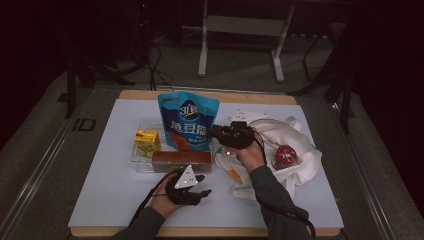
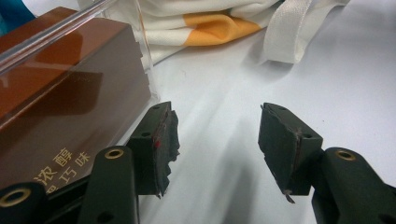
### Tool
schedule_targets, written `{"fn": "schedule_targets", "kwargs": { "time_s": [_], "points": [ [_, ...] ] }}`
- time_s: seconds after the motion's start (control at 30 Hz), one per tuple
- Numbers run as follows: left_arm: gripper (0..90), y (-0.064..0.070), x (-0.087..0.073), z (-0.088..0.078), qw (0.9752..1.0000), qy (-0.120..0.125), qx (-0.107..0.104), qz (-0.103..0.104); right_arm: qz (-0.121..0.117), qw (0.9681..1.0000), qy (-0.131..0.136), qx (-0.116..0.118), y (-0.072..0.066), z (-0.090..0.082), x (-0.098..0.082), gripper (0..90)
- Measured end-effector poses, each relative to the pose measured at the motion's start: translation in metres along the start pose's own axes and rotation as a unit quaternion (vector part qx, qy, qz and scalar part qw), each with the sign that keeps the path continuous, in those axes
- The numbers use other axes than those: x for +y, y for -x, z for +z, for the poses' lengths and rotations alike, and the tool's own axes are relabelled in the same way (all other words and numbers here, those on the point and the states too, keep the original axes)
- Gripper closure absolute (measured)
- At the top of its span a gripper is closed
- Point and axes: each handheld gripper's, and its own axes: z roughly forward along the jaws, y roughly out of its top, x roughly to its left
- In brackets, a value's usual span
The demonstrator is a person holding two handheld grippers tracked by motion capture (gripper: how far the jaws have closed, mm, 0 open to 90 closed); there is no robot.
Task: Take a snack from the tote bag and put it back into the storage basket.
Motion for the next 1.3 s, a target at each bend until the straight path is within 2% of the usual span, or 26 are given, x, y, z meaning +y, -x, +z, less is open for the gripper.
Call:
{"fn": "schedule_targets", "kwargs": {
  "time_s": [0.07, 0.23, 0.33, 0.5, 0.8, 1.07, 1.2, 1.3],
  "points": [
    [45.1, 0.000, 0.000, 0.000, 1.0000, -0.001, 0.000, 0.001, 0.002, 0.9999, -0.009, -0.004, 0.001, 0.001, -0.003, 75.5],
    [45.1, 0.000, 0.000, 0.000, 1.0000, 0.000, 0.000, -0.001, -0.010, 0.9984, -0.045, -0.033, 0.001, 0.011, -0.007, 79.6],
    [45.0, 0.000, 0.000, 0.000, 1.0000, 0.001, 0.000, -0.003, 0.002, 0.9977, -0.055, -0.039, 0.001, 0.018, -0.010, 83.0],
    [44.8, 0.000, 0.000, 0.000, 1.0000, 0.001, 0.000, -0.003, 0.007, 0.9969, -0.056, -0.054, -0.002, 0.024, -0.011, 89.4],
    [44.8, 0.000, 0.000, 0.000, 1.0000, -0.001, 0.000, -0.002, 0.014, 0.9965, -0.056, -0.061, -0.005, 0.035, -0.006, 89.7],
    [44.8, 0.000, 0.000, 0.000, 1.0000, -0.002, 0.000, 0.002, 0.021, 0.9956, -0.059, -0.069, -0.008, 0.053, 0.002, 89.4],
    [44.7, 0.000, 0.000, 0.000, 1.0000, -0.001, -0.001, 0.001, 0.038, 0.9946, -0.062, -0.074, -0.008, 0.061, 0.006, 88.5],
    [44.8, 0.000, 0.000, 0.000, 1.0000, -0.002, -0.001, 0.002, 0.039, 0.9942, -0.064, -0.077, -0.010, 0.066, 0.010, 88.3]
  ]
}}
